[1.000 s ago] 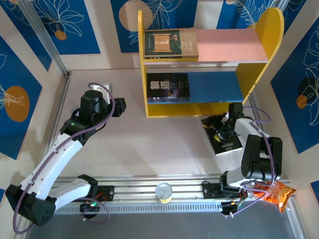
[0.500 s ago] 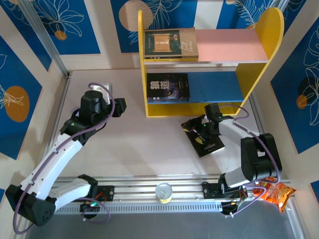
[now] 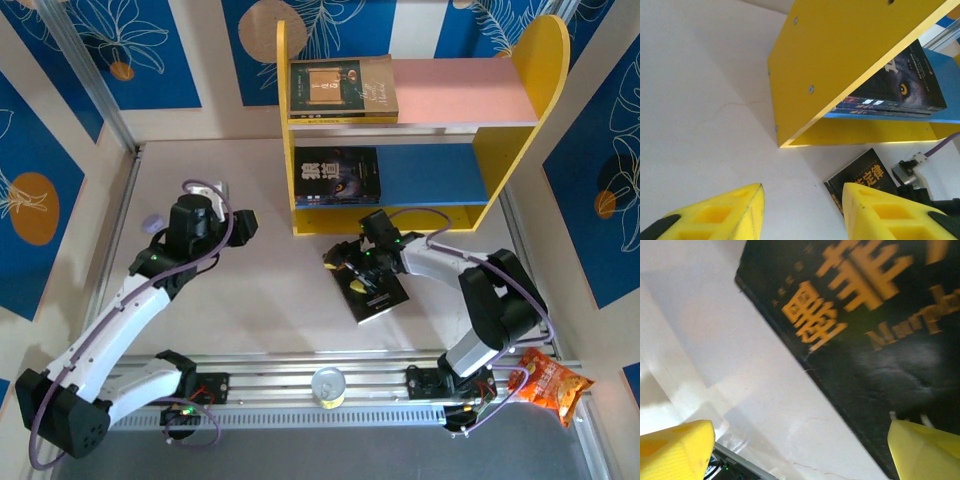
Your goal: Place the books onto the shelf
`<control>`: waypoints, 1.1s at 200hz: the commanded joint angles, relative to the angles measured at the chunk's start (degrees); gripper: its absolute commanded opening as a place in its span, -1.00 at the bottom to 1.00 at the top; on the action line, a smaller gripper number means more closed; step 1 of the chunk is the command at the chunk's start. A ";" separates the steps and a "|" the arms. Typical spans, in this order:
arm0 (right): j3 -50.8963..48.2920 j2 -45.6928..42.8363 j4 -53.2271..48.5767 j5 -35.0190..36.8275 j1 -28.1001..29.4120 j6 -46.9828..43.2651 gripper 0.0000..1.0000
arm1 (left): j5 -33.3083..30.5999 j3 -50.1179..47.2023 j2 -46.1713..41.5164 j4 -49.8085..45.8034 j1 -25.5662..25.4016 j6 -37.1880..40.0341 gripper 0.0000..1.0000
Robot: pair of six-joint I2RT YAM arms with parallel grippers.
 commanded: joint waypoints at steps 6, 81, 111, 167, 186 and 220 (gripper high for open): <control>3.42 -1.91 -2.85 1.14 0.90 -0.94 0.80 | 1.14 -2.76 2.17 4.27 -1.13 -3.47 -0.11; 1.83 -11.96 -20.22 12.10 -7.56 -18.69 0.82 | -0.78 -3.73 10.24 4.76 -8.36 -6.03 -0.14; -1.82 -12.99 -20.90 11.46 -15.09 -23.57 0.81 | 0.98 -3.05 14.21 5.39 -9.94 -5.08 -0.16; -4.10 -11.50 -19.66 10.15 -20.66 -27.39 0.81 | 3.71 -1.92 18.31 6.44 -12.84 -5.15 -0.18; -4.61 -10.00 -18.33 9.41 -20.72 -27.50 0.80 | 3.20 -1.47 19.03 5.74 -13.00 -4.91 -0.18; -6.18 -7.84 -15.02 7.50 -20.27 -27.93 0.76 | 3.92 -1.19 19.28 5.26 -12.94 -4.79 -0.18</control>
